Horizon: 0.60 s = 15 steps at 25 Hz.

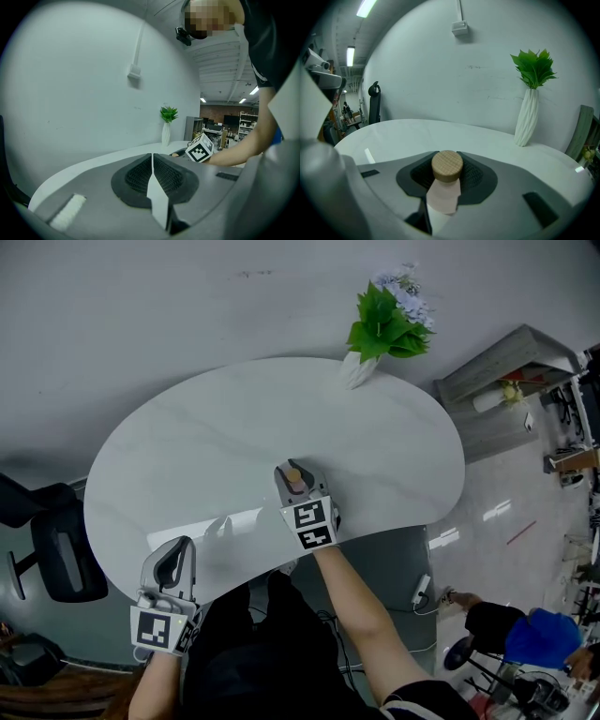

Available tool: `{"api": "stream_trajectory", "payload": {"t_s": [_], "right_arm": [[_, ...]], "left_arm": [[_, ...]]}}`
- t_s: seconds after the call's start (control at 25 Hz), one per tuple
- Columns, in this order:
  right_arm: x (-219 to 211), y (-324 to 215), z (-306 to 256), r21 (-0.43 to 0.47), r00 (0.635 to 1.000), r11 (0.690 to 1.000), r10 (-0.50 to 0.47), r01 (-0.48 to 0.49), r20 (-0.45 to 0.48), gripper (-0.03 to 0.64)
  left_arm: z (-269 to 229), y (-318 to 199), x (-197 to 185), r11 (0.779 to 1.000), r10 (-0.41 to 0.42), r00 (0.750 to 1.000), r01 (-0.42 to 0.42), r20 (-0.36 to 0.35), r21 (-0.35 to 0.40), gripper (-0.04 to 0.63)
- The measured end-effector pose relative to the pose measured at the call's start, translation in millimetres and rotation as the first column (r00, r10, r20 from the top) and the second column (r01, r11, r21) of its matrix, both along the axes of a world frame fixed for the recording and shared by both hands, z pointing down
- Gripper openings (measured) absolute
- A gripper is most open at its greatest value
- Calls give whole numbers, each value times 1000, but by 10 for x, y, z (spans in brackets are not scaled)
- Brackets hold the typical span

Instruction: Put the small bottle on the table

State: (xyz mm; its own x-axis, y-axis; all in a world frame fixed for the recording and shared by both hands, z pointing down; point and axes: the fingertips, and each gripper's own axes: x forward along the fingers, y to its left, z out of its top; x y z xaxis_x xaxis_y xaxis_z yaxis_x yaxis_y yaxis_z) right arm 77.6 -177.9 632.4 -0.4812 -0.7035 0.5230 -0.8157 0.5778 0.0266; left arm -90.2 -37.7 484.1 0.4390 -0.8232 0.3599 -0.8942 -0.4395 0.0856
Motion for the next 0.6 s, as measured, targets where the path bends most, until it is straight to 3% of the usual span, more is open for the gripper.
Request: {"api": "stream_trajectory", "payload": {"t_s": [0.32,0.6], "right_arm": [[-1,1,-13,20,1000,1000,2,-1,-24,107],[89,84,-33,2,1000,1000,5,-5,-9,150]], "left_arm": [[-4,-17,-9,1000,1,1000,-1,-3,9,14],[-15,-42,30,1000,14,1000,-14,-13,18,14]]}}
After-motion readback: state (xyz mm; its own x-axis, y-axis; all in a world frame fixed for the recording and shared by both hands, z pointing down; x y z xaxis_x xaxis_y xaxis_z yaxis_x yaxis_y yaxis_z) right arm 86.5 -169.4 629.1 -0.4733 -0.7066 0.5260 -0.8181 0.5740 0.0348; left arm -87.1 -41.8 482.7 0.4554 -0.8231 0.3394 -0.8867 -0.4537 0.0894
